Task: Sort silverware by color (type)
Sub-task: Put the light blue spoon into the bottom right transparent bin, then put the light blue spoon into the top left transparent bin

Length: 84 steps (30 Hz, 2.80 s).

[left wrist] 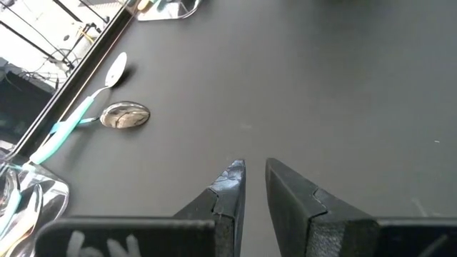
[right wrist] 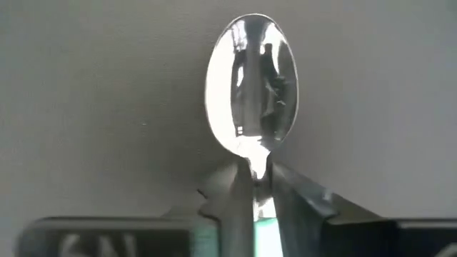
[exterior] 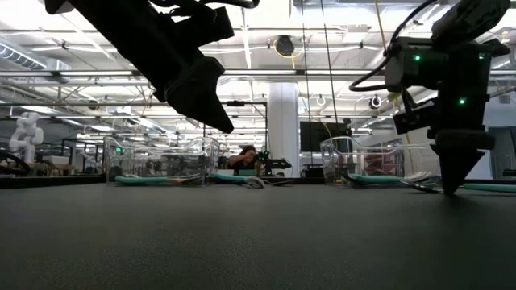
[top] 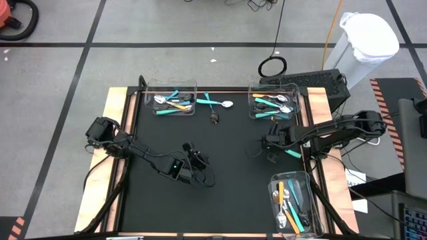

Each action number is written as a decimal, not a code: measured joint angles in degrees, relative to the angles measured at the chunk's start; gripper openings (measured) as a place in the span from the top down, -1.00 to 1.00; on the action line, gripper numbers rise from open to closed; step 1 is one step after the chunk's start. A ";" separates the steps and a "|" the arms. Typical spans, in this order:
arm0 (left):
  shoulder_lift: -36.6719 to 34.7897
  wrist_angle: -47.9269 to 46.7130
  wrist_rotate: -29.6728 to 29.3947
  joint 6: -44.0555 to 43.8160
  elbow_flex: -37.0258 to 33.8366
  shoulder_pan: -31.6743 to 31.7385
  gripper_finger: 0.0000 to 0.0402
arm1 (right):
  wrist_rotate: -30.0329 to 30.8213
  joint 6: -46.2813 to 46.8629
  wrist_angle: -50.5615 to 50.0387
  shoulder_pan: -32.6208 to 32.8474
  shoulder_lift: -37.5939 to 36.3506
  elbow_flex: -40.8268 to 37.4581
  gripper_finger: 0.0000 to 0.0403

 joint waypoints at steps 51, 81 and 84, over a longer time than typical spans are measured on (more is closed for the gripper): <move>-0.02 0.00 -3.83 -3.65 0.00 1.36 0.70 | 5.38 58.71 -1.14 60.75 -2.30 19.78 0.73; -7.10 12.35 24.47 25.19 0.07 20.37 0.32 | 50.18 47.59 -16.49 50.64 -4.53 19.76 0.24; -7.10 14.64 30.59 27.25 0.07 24.16 0.32 | 50.27 47.83 -20.27 43.37 -4.85 19.76 0.24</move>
